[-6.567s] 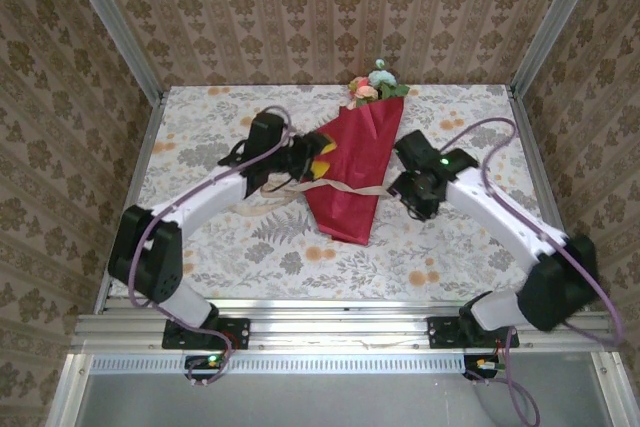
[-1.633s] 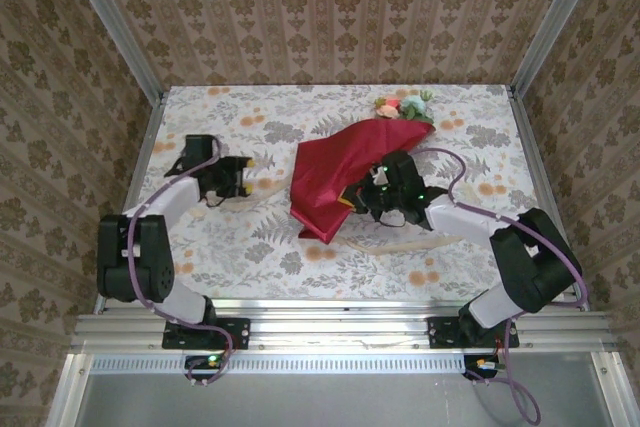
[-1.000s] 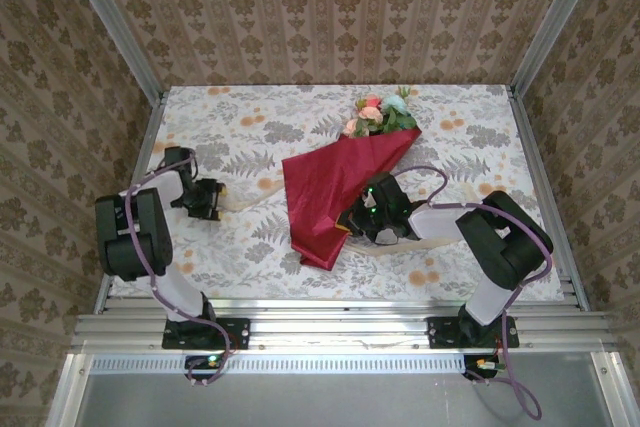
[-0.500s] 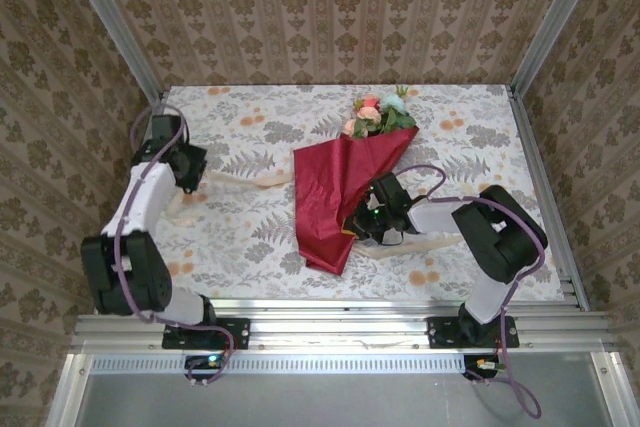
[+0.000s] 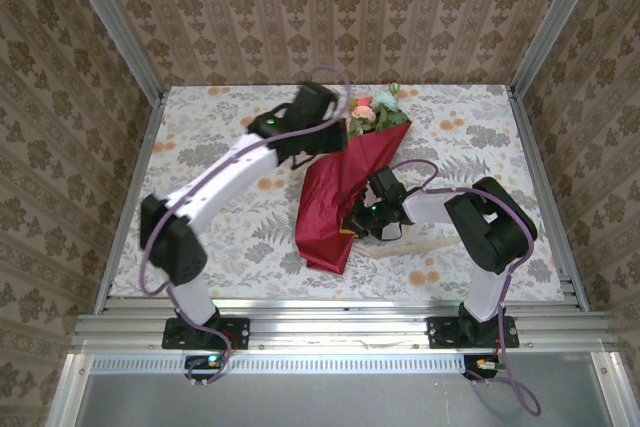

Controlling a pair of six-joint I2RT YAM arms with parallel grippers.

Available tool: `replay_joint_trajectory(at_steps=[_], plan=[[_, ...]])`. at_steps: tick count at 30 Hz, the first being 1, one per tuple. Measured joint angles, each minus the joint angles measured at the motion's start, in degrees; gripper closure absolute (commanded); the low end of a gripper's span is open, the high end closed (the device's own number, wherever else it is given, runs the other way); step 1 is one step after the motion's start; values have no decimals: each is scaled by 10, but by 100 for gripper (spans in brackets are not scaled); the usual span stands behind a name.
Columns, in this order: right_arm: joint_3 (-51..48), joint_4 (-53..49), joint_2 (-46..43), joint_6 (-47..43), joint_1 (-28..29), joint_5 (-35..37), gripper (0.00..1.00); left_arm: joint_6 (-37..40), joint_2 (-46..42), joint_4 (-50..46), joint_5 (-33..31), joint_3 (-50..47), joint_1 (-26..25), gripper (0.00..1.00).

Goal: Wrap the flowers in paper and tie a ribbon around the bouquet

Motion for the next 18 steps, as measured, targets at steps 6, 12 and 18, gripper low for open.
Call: replay_joint_trajectory(at_steps=[6, 12, 18], plan=[[0, 0, 0, -6, -1, -3, 82, 22, 124, -118, -44, 82, -7, 93], [9, -13, -14, -21, 2, -1, 57, 60, 159, -179, -72, 111, -4, 66], [16, -67, -31, -33, 1, 21, 52, 80, 161, -173, -52, 70, -4, 46]])
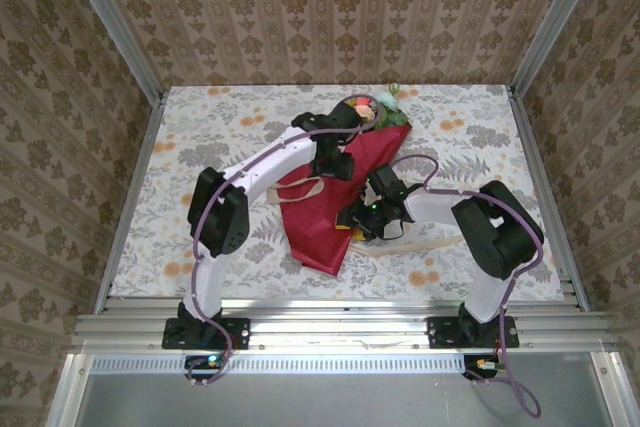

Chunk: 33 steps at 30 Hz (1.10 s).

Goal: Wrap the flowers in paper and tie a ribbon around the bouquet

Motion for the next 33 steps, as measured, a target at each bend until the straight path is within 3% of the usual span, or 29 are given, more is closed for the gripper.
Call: replay_joint_trajectory(at_steps=[7, 13, 17, 20, 22, 27, 33], plan=[[8, -71, -31, -15, 0, 31, 51, -24, -30, 29, 8, -67, 7, 43], [40, -131, -68, -37, 0, 68, 53, -85, -185, 97, 57, -238, 27, 67], [72, -166, -80, -53, 0, 96, 52, -150, -271, 184, 137, -389, 50, 74], [91, -188, -81, -65, 0, 109, 53, -205, -270, 252, 189, -475, 56, 76], [102, -203, -81, -74, 0, 116, 53, -234, -262, 280, 207, -512, 56, 75], [130, -220, -74, -92, 0, 129, 56, -294, -282, 329, 220, -559, 78, 55], [133, -217, -35, -94, 0, 130, 58, -299, -359, 286, 182, -508, 172, 44]])
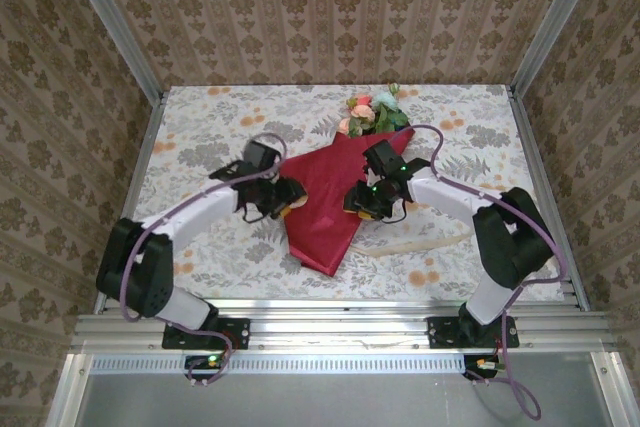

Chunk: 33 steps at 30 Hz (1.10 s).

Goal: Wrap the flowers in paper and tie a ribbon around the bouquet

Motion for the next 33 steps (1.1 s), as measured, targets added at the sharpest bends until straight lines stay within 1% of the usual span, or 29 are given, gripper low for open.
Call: replay_joint_trajectory(at_steps=[3, 5, 7, 9, 12, 15, 22, 26, 29, 33], plan=[[0, 3, 19, 0, 0, 0, 58, 28, 10, -42, -24, 56, 75, 42], [0, 4, 27, 0, 0, 0, 59, 61, 56, -72, -40, 101, 121, 42], [1, 3, 32, 0, 0, 0, 59, 88, 110, -88, -51, 134, 146, 42], [5, 3, 36, 0, 0, 0, 59, 112, 166, -97, -57, 158, 158, 42], [12, 3, 40, 0, 0, 0, 59, 136, 232, -108, -58, 179, 161, 44], [18, 4, 43, 0, 0, 0, 59, 144, 264, -106, -52, 181, 157, 44], [18, 4, 48, 0, 0, 0, 60, 140, 276, -77, -50, 181, 136, 44], [19, 4, 48, 0, 0, 0, 61, 133, 273, -54, -61, 181, 128, 44], [20, 4, 48, 0, 0, 0, 61, 132, 272, -44, -63, 183, 127, 49], [22, 4, 48, 0, 0, 0, 61, 135, 296, -49, -58, 203, 128, 60]])
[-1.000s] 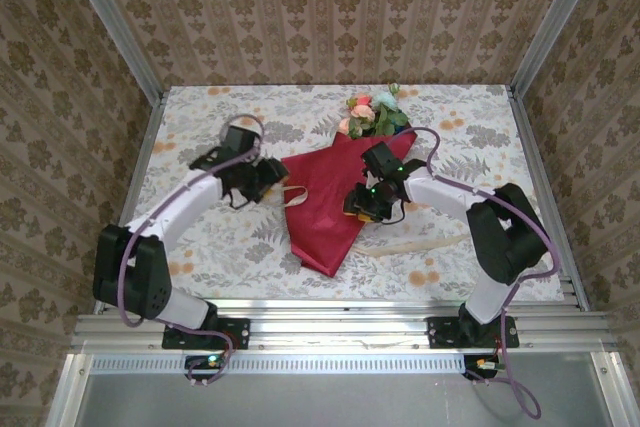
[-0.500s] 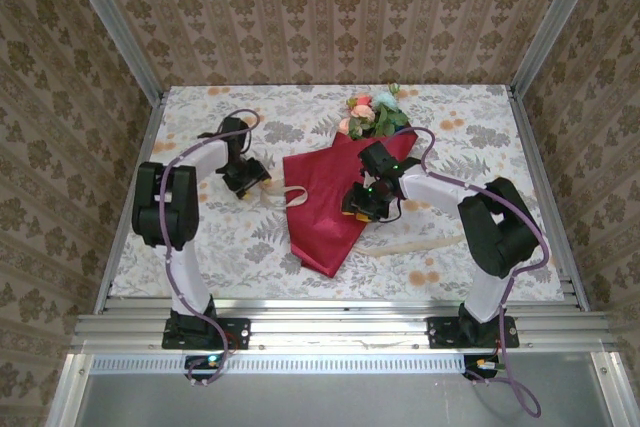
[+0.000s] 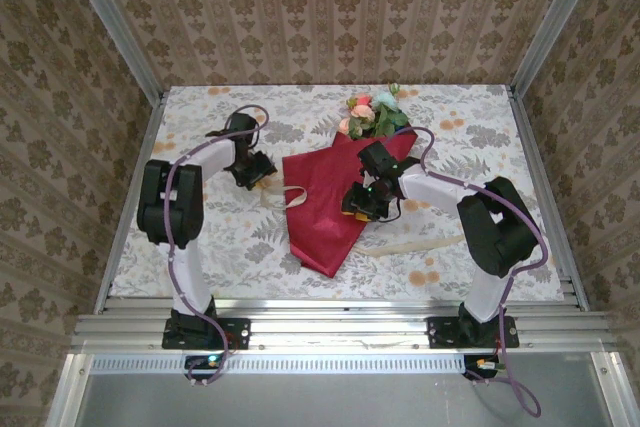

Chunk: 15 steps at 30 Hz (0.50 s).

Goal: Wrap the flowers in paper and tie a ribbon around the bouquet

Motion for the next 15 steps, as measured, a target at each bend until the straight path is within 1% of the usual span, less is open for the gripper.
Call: replay_joint_trajectory(at_steps=[1, 2, 3, 4, 7, 10, 13, 15], plan=[[1, 0, 0, 0, 0, 0, 61, 2, 9, 0, 1, 5, 0, 64], [2, 0, 1, 0, 0, 0, 61, 2, 14, -9, -2, 9, 1, 72], [3, 0, 1, 0, 0, 0, 61, 3, 14, -14, 0, 11, 5, 84], [5, 0, 2, 0, 0, 0, 61, 6, 14, -12, 1, 11, 7, 100], [6, 0, 5, 0, 0, 0, 61, 11, 14, -13, -4, 10, 14, 100], [6, 0, 8, 0, 0, 0, 61, 13, -7, -14, -23, -3, 28, 100], [6, 0, 9, -1, 0, 0, 62, 15, -63, -21, -45, -9, 50, 100], [6, 0, 9, -3, 0, 0, 62, 15, -117, -18, -53, -9, 63, 100]])
